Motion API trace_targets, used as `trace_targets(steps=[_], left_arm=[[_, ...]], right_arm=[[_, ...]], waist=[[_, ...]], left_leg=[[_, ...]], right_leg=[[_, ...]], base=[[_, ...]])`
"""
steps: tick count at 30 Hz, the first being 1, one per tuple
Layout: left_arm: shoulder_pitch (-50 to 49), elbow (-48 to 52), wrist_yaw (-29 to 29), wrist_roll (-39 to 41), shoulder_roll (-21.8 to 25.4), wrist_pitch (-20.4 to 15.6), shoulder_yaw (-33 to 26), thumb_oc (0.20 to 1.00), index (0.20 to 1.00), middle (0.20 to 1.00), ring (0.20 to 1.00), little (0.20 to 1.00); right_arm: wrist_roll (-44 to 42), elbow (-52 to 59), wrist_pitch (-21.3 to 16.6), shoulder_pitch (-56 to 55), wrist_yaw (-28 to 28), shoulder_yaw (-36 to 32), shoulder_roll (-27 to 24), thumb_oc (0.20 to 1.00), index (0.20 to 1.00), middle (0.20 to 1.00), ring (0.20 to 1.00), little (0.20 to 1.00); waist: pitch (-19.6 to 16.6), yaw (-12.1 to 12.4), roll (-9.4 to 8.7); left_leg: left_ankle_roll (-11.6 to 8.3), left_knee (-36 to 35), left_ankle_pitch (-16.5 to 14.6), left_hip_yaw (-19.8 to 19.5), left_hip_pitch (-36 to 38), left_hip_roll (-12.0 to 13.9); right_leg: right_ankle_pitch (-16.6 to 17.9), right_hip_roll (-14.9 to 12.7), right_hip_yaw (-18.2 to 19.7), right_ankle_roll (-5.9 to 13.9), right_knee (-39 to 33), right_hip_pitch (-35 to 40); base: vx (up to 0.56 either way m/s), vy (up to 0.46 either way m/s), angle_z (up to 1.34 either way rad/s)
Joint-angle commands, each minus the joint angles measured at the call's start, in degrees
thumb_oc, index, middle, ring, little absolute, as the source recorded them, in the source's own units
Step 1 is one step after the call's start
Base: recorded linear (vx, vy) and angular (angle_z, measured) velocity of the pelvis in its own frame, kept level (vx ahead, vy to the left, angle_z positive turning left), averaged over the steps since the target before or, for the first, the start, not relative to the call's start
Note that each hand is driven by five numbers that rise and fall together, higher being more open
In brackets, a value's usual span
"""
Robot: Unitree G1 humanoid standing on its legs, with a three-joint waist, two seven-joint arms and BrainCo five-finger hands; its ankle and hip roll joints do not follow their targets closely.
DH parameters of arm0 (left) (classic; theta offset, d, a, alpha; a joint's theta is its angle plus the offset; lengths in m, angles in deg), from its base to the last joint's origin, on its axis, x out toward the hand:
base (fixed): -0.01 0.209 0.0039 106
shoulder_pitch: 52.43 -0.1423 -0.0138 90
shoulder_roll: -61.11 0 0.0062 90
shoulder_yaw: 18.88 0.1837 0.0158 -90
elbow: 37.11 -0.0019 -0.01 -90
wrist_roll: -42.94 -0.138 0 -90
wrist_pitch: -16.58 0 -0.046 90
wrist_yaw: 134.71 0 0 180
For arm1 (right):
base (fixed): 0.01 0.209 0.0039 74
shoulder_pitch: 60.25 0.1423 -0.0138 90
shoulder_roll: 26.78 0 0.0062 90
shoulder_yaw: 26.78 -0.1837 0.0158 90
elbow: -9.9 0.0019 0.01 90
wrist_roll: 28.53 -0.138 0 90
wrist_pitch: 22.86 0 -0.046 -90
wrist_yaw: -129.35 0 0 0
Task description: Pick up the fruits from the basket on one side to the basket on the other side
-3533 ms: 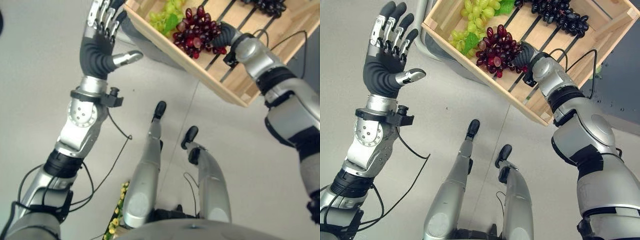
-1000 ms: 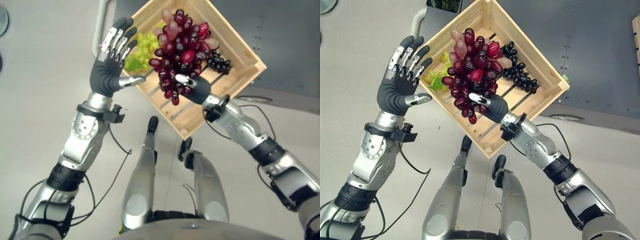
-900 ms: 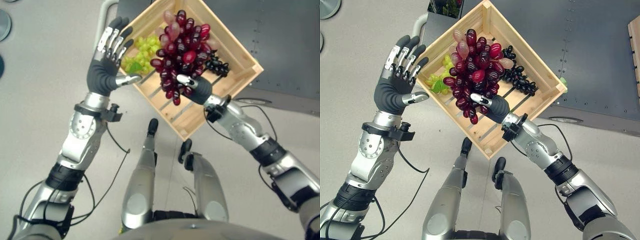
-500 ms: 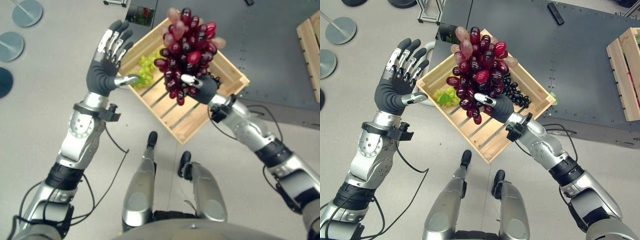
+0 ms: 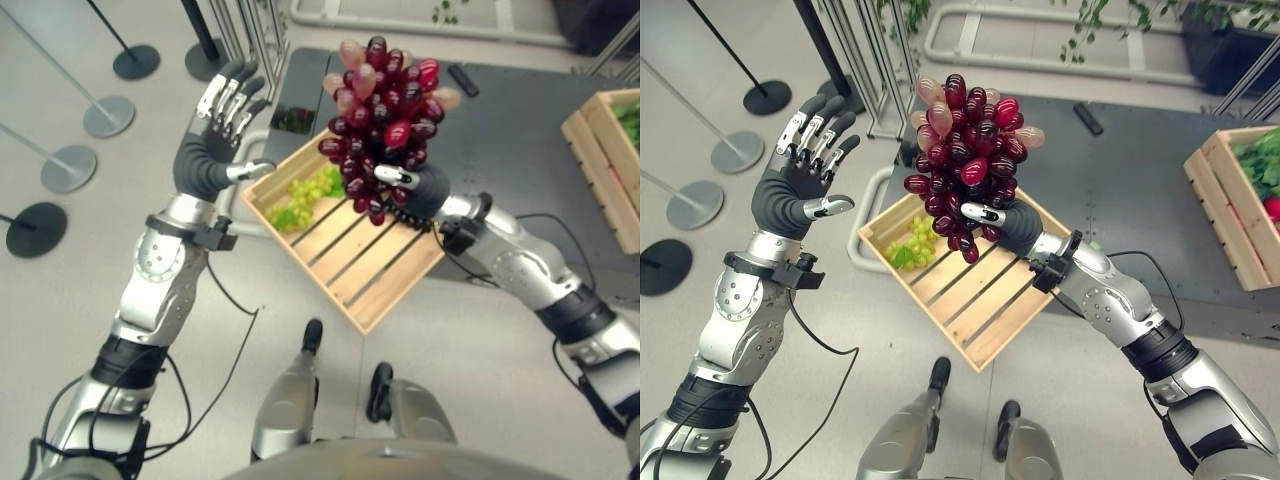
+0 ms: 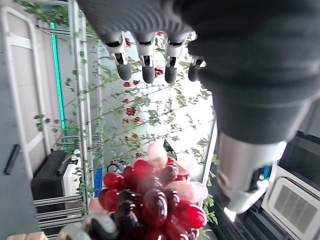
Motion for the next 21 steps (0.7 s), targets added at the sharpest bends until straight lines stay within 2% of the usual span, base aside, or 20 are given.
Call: trace_targets(steps=[1, 12, 21], left_arm=[[-2.9, 1.3, 0.9, -0.8, -0.5, -1.7, -2.8, 1.0, 1.0, 1.0, 1.0, 1.0], [-7.7, 1.7, 1.0, -1.1, -2.2, -0.8, -5.5, 1.0, 1.0, 1.0, 1.0, 1.0], [-9.2, 2.2, 3.1, -0.7, -1.6, 1.5, -2.8, 1.0, 1.0, 1.0, 1.0, 1.0]], right_arm=[[0.0, 2.7, -2.2, 0.3, 2.2, -2.3, 2.6, 0.2, 0.2, 0.2, 0.2, 0.2], [0.7, 2.6, -1.3, -2.4, 2.5, -3.6, 2.9, 0.2, 0.2, 0.2, 0.2, 0.2], [2.3, 1.3, -1.8, -3.0, 1.8, -4.6, 2.0, 0.2, 0.2, 0.2, 0.2, 0.2]], waist=[[-6.9, -1.2, -2.69], [-11.0, -1.6, -2.41], [-13.1, -2.5, -2.67]], left_leg=[[0.68, 1.2, -9.2, 2.7, 5.6, -0.8], [0.36, -0.8, -9.2, 3.5, 8.8, -0.2], [0.56, -1.6, -9.7, 4.2, 10.6, 0.2]], right_leg=[[9.2, -1.5, 0.4, 4.39, -9.6, 1.6], [9.9, -0.6, 0.5, 4.08, -14.0, 5.9], [10.0, -0.4, 1.0, 4.05, -15.1, 7.7]], base=[[0.06, -0.015, 0.0], [0.04, -0.015, -0.04], [0.01, -0.003, -0.01]])
